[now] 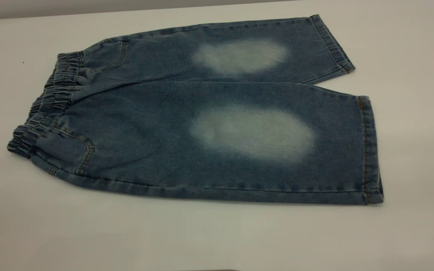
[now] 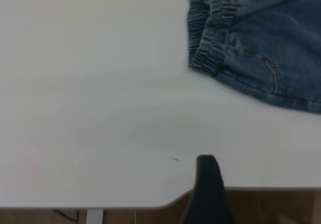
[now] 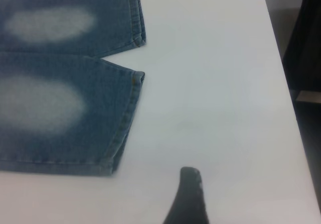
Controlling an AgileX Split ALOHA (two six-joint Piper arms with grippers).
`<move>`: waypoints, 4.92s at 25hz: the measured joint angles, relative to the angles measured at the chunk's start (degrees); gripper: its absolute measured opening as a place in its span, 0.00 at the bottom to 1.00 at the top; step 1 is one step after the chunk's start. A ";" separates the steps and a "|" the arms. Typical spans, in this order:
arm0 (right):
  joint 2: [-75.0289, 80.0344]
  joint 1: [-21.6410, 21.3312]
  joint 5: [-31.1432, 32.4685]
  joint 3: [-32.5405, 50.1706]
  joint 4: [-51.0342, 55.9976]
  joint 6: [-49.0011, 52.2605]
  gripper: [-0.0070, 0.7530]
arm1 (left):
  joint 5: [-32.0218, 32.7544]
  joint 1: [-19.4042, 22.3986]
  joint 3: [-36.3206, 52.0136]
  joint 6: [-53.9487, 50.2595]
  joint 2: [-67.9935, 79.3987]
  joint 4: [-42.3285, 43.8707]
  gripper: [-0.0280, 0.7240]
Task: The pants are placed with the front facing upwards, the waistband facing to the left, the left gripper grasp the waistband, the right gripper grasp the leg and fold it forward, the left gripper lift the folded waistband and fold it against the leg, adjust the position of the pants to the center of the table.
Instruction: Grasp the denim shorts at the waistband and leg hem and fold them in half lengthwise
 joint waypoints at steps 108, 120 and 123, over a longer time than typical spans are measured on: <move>46.91 2.95 -17.48 -14.11 9.54 -3.88 0.70 | -53.62 -1.65 -18.67 -13.46 112.49 -1.97 0.69; 46.91 2.95 -17.48 -14.11 9.54 -4.52 0.70 | -54.99 -1.65 -19.47 -12.45 115.65 -1.90 0.69; 46.91 2.95 -17.48 -14.11 9.54 -4.52 0.70 | -55.47 -1.65 -19.89 -12.45 116.76 -2.08 0.69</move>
